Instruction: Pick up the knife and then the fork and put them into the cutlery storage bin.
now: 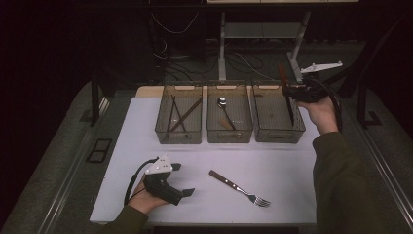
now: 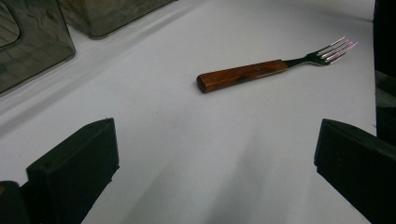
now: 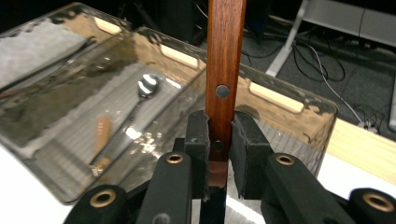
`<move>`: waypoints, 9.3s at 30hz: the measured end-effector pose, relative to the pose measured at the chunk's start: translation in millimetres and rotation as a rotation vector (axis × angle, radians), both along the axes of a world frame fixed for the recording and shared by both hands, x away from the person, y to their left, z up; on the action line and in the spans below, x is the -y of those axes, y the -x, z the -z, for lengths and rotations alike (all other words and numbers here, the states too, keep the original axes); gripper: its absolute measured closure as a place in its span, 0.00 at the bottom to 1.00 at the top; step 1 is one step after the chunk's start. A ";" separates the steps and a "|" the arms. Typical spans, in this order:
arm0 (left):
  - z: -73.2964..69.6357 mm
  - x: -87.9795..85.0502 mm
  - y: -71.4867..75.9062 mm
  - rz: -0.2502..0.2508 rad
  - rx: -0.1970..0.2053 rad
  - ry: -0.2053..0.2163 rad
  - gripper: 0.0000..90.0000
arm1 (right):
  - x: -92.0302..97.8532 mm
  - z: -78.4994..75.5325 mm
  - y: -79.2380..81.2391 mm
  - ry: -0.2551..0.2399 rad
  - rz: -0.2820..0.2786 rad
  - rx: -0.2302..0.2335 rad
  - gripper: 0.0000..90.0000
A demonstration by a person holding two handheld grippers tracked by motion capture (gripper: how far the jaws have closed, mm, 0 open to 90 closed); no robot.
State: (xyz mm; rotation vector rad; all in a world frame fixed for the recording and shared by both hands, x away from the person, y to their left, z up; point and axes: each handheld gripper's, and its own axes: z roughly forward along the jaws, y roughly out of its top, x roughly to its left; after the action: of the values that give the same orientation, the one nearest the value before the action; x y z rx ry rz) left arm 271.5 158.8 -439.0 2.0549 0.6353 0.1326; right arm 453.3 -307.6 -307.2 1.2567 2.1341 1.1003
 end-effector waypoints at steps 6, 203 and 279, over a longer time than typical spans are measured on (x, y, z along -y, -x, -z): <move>0.0 0.6 0.3 0.005 0.002 0.002 0.00 | 5.6 20.9 -12.2 0.035 0.044 -0.051 0.86; 0.2 -2.9 6.4 0.026 0.019 0.004 0.00 | -0.2 70.2 -11.7 0.122 0.078 -0.160 0.76; -1.1 -7.1 7.7 0.020 0.022 0.011 0.00 | -30.2 115.4 169.4 -0.105 -0.216 0.048 0.16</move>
State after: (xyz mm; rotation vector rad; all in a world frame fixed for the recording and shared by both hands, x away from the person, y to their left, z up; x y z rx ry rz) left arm 263.8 165.9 -437.9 2.0465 0.6005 0.1391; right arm 283.9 -277.4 -422.6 1.0505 2.2413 1.3332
